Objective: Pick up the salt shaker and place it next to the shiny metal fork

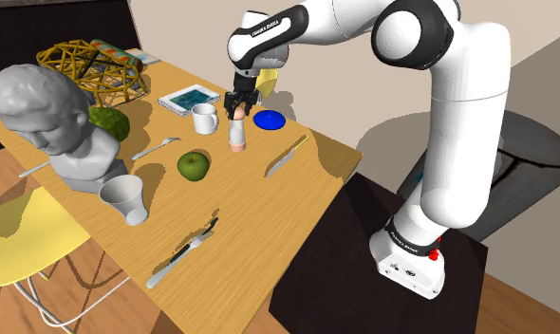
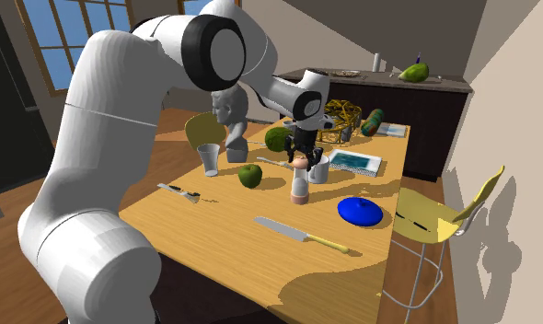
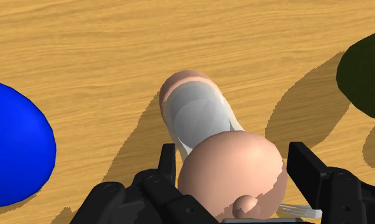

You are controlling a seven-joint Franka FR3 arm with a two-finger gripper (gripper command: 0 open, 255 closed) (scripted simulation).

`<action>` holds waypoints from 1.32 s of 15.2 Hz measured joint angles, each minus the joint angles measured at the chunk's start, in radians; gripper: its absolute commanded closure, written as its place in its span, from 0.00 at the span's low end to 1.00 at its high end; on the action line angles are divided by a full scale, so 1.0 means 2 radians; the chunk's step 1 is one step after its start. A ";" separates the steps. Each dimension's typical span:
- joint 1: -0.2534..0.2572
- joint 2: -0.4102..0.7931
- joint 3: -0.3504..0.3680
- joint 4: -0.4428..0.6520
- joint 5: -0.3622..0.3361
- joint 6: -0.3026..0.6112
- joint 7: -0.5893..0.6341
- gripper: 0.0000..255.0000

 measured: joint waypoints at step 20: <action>0.000 -0.036 -0.004 0.043 -0.010 -0.078 0.016 1.00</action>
